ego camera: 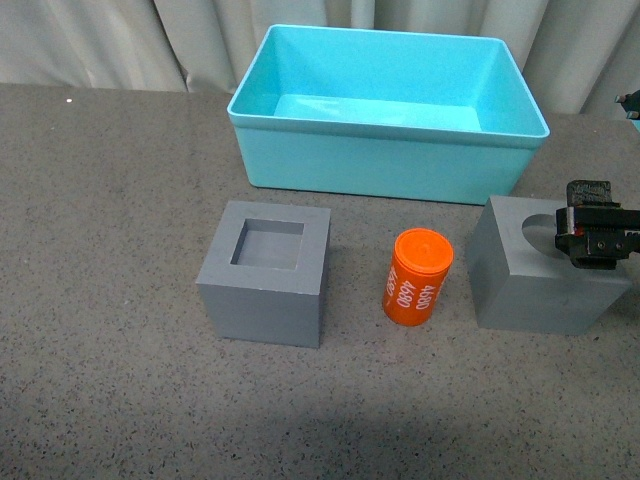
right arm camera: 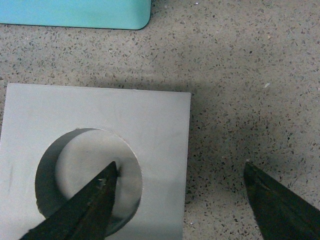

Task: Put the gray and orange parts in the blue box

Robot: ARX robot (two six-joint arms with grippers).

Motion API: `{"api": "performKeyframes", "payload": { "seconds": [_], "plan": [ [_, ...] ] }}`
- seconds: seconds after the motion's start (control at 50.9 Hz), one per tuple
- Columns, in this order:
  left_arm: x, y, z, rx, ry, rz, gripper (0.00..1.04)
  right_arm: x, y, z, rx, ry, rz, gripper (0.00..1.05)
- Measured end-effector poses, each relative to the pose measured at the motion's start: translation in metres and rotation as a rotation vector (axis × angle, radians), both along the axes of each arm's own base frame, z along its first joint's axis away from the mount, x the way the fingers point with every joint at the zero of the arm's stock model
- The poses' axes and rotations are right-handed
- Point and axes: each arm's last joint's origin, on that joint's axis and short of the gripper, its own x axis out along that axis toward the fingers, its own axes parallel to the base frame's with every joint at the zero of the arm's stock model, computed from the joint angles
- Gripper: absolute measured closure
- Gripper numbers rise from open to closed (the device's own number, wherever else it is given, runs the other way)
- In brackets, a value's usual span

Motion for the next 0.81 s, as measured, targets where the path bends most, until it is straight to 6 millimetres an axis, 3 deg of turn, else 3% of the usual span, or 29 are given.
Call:
{"api": "performKeyframes", "payload": {
  "seconds": [0.255,0.57,0.747,0.806],
  "plan": [
    [0.0,0.0,0.0,0.0,0.0,0.0,0.07,0.003,0.003,0.001,0.025,0.037,-0.025,0.83],
    [0.0,0.0,0.0,0.0,0.0,0.0,0.07,-0.008,-0.001,0.018,0.087,0.034,-0.032,0.87],
    [0.0,0.0,0.0,0.0,0.0,0.0,0.07,-0.019,-0.001,0.06,0.156,-0.143,0.016,0.87],
    [0.0,0.0,0.0,0.0,0.0,0.0,0.07,-0.02,0.001,0.091,0.188,-0.274,0.042,0.87]
  ]
}}
